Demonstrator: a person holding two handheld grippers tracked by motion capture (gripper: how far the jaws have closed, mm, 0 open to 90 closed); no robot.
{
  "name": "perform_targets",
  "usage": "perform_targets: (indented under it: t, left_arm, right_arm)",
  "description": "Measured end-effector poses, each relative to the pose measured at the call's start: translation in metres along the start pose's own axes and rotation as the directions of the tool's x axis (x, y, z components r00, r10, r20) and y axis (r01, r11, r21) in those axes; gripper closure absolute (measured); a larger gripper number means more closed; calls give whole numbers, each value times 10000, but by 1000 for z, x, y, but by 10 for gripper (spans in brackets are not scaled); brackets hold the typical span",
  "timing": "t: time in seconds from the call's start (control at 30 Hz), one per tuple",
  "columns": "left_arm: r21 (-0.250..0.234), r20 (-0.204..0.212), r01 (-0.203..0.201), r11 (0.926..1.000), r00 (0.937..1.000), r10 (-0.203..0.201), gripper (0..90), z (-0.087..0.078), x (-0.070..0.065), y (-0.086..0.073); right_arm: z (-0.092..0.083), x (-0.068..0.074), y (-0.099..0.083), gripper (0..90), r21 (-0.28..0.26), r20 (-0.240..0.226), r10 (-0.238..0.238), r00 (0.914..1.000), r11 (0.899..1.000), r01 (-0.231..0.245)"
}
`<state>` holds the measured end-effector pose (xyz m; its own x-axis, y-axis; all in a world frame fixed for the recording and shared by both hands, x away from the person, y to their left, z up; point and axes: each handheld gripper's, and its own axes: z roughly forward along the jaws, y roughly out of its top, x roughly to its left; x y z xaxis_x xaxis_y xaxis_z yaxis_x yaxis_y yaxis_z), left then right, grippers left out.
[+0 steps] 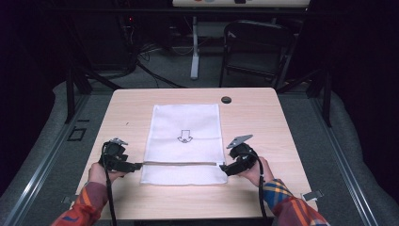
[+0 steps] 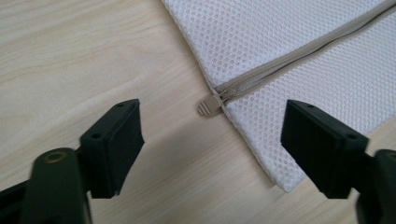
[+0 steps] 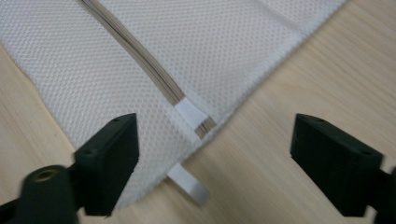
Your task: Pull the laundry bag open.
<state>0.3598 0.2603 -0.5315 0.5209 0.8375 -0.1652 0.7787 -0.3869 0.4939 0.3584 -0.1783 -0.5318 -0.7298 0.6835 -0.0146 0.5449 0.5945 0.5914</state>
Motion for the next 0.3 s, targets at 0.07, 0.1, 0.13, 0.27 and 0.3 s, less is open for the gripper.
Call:
perform_targets:
  t: [0.07,0.1,0.13,0.27,0.3]
  left_arm:
    - [78,5,-65,9999,10000,65,162,0,0,0]
    - [109,-44,-66,9999,10000,66,159,0,-1,1]
    - [130,-31,-100,9999,9999,101,156,0,0,1]
    - [157,-12,-120,9998,9999,120,144,0,1,1]
    - [124,32,-89,9999,10000,89,140,0,2,0]
  right_arm:
    - [-7,-5,-5,117,20,30,228,9997,9997,-228]
    - [-10,-7,-7,96,51,76,345,9994,9994,-346]
    - [-14,-10,-9,81,171,139,389,9991,9991,-392]
    - [-23,-16,-18,58,203,202,669,9976,9975,-673]
    - [-25,-18,-20,50,296,265,619,9977,9976,-626]
